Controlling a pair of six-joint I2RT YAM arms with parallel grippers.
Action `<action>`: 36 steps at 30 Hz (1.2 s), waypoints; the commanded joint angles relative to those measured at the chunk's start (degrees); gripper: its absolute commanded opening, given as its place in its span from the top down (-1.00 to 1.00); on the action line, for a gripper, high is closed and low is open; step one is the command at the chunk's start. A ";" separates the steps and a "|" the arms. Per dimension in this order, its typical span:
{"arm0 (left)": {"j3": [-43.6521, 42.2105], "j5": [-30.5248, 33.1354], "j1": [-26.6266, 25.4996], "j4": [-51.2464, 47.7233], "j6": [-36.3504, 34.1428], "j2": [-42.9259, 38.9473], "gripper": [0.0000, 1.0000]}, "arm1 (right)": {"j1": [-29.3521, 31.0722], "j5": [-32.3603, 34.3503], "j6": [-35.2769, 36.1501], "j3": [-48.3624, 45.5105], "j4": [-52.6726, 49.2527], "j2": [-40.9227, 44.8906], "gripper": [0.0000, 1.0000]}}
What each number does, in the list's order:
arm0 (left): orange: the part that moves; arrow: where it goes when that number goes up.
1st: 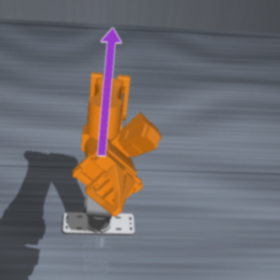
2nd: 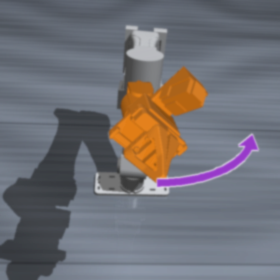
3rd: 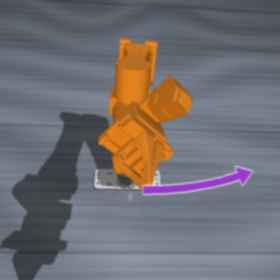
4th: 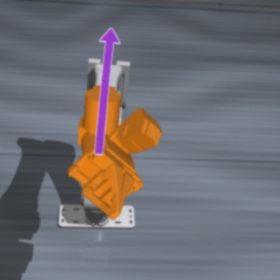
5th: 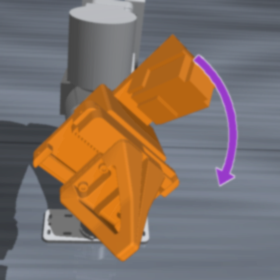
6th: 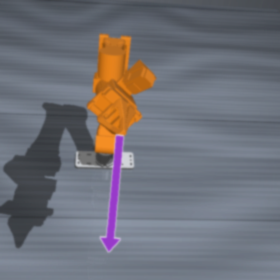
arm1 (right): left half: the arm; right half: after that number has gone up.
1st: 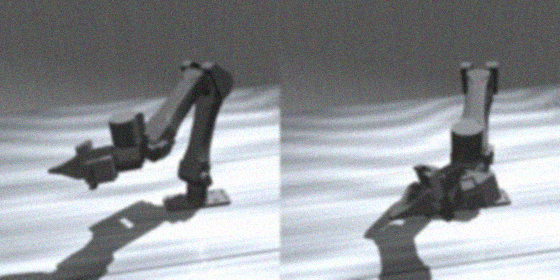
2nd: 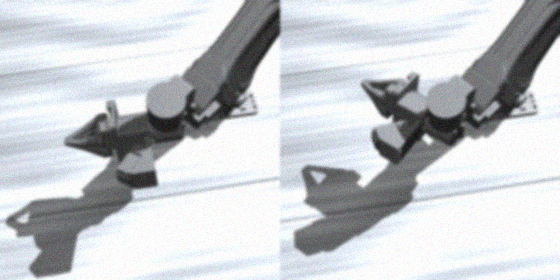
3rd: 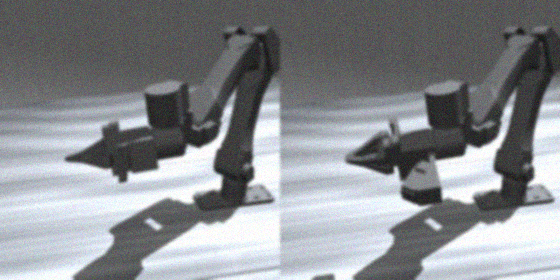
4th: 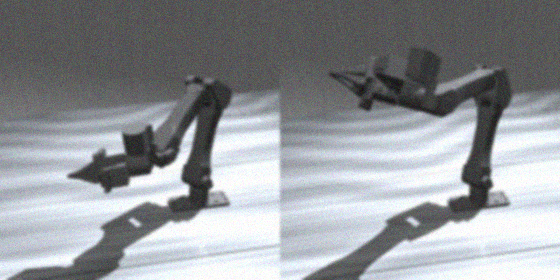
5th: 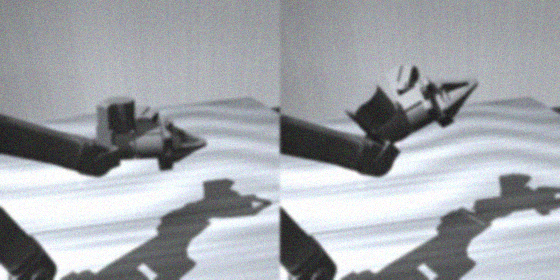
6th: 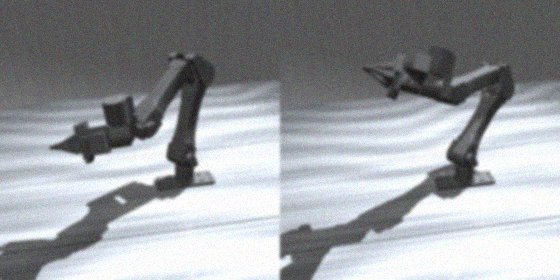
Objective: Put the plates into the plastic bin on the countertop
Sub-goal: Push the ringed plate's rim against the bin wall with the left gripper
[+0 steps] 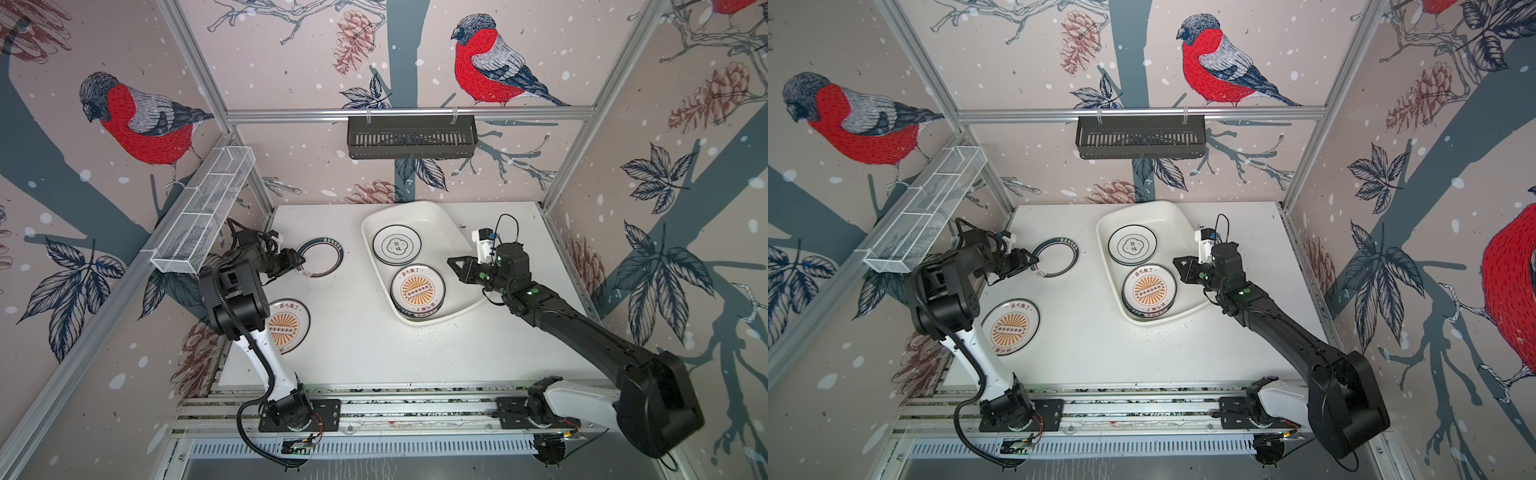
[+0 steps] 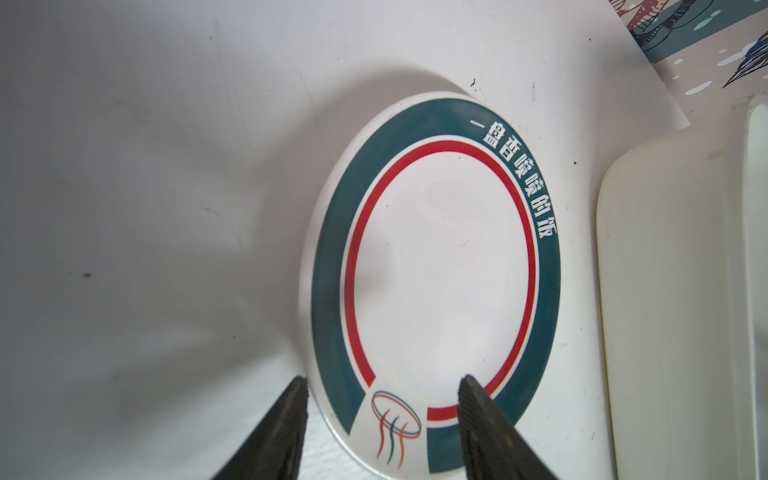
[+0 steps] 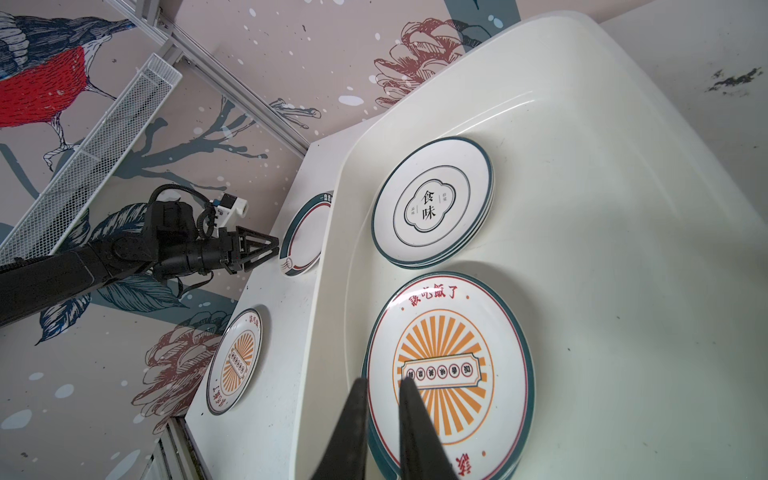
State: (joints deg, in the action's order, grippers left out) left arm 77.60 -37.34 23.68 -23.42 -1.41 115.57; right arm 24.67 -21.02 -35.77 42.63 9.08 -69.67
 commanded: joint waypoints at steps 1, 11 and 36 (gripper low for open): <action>-0.63 -0.98 -0.50 -0.33 0.77 -0.67 -0.18 | -0.10 -0.25 0.00 0.02 2.04 -0.09 0.65; -5.44 0.26 -1.71 5.17 7.57 -3.70 -0.13 | -0.32 -0.45 -0.18 -0.71 2.43 0.00 0.65; -16.65 3.32 -2.87 16.32 19.05 -13.14 -0.10 | -0.97 -1.17 -0.26 -1.85 2.96 0.26 0.65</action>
State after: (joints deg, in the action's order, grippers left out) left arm 61.08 -34.28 21.34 -9.58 16.73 102.54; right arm 23.83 -21.61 -36.01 40.88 10.59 -69.73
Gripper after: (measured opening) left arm 0.552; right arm 0.174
